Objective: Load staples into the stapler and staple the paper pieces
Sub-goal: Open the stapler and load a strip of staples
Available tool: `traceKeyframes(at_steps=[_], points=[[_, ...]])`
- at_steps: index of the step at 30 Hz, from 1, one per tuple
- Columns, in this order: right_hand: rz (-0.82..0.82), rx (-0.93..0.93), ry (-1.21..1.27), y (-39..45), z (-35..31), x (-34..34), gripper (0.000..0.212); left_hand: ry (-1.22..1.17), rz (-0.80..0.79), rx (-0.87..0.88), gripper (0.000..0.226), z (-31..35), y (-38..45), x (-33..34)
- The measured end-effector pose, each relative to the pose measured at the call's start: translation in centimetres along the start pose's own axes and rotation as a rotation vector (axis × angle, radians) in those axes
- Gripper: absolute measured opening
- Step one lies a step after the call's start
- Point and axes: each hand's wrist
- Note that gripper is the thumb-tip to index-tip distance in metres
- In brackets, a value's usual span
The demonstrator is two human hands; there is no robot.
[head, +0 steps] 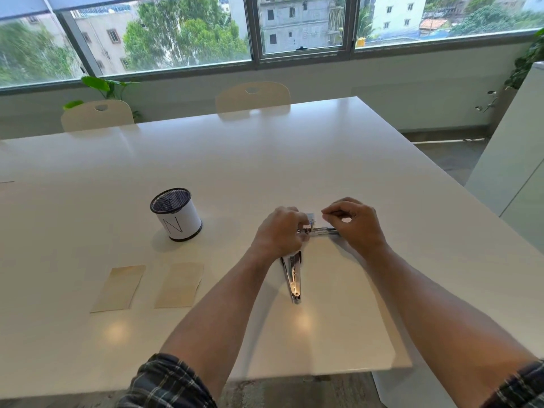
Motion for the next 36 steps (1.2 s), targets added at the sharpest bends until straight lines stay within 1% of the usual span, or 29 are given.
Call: traceKeyframes(at_steps=[6, 10, 14, 17, 20, 22, 27, 30, 36], points=[[-0.054, -0.067, -0.019, -1.3, -1.2, -0.1, 0.013, 0.046, -0.017, 0.032, 0.019, 0.3, 0.1, 0.8], [-0.039, -0.114, -0.028, -1.9, -1.7, -0.3, 0.012, 0.032, 0.001, 0.022, 0.019, 0.2, 0.0, 0.9], [0.003, -0.127, -0.027, -2.3, -2.0, -0.3, 0.012, 0.017, 0.055, 0.070, 0.022, 0.1, -0.5, 0.8], [0.010, -0.159, -0.030, -2.4, -2.1, -0.3, 0.011, -0.018, 0.117, 0.113, 0.032, 0.1, -1.0, 0.8], [0.011, -0.199, -0.049, -2.5, -2.1, -0.3, 0.010, 0.004, 0.145, 0.171, 0.056, 0.2, -1.5, 0.5], [0.009, -0.213, -0.057, -2.6, -2.1, -0.2, 0.010, 0.030, 0.162, 0.202, 0.064, 0.4, -1.8, 0.3], [0.017, -0.166, -0.043, -2.7, -2.5, -0.2, 0.010, 0.066, 0.213, 0.220, 0.051, 0.6, -2.2, 0.0], [0.029, -0.131, -0.052, -2.5, -2.8, -0.3, 0.014, 0.084, 0.253, 0.225, 0.049, 0.5, -2.4, 0.1], [-0.025, -0.141, -0.086, -2.2, -3.1, -0.2, 0.012, 0.099, 0.301, 0.262, 0.048, 0.6, -2.7, 0.1]])
Point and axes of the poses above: each hand's wrist, its own y-axis towards the middle knuckle, its own x-axis out of the palm, z = x × y, and after that the axes turned 6 degrees about -z, right-handed
